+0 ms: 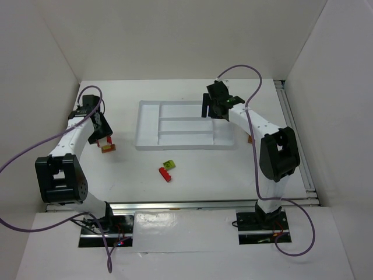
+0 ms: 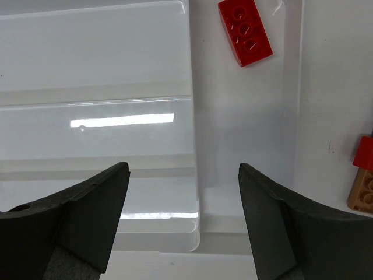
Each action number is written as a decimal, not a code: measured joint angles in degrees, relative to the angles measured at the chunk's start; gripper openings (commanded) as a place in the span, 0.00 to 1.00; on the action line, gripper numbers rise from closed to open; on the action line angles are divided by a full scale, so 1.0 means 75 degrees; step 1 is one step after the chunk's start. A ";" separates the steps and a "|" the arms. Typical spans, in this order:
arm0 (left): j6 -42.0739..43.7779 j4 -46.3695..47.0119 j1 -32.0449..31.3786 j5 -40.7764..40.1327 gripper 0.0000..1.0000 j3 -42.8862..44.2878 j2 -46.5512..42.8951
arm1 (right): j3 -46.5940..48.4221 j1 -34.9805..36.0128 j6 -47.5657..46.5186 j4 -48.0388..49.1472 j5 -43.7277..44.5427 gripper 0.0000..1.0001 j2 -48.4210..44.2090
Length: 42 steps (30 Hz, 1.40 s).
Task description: Sort the legos into containers by color
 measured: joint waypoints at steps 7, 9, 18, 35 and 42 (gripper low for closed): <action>0.0003 0.0000 0.0000 0.0099 0.54 0.0000 0.0067 | 0.0000 0.0000 0.0023 0.0000 0.0003 0.82 0.0000; 0.0006 0.0000 0.0000 0.0117 0.49 0.0000 0.0073 | 0.0000 0.0000 0.0023 0.0000 0.0003 0.82 0.0000; 0.0041 -0.0259 0.0000 0.0466 0.00 0.0382 0.0070 | 0.0000 0.0000 0.0020 0.0003 -0.0067 0.82 0.0000; 0.0396 0.0708 -0.0023 0.6846 0.00 0.2314 -0.1716 | -0.0854 -0.1032 0.0376 0.1649 -0.4182 0.82 -0.2317; 0.0321 0.1690 -0.0548 0.8725 0.00 0.1725 -0.1513 | -0.0842 -0.0522 0.0769 0.2390 -0.5960 0.82 -0.2270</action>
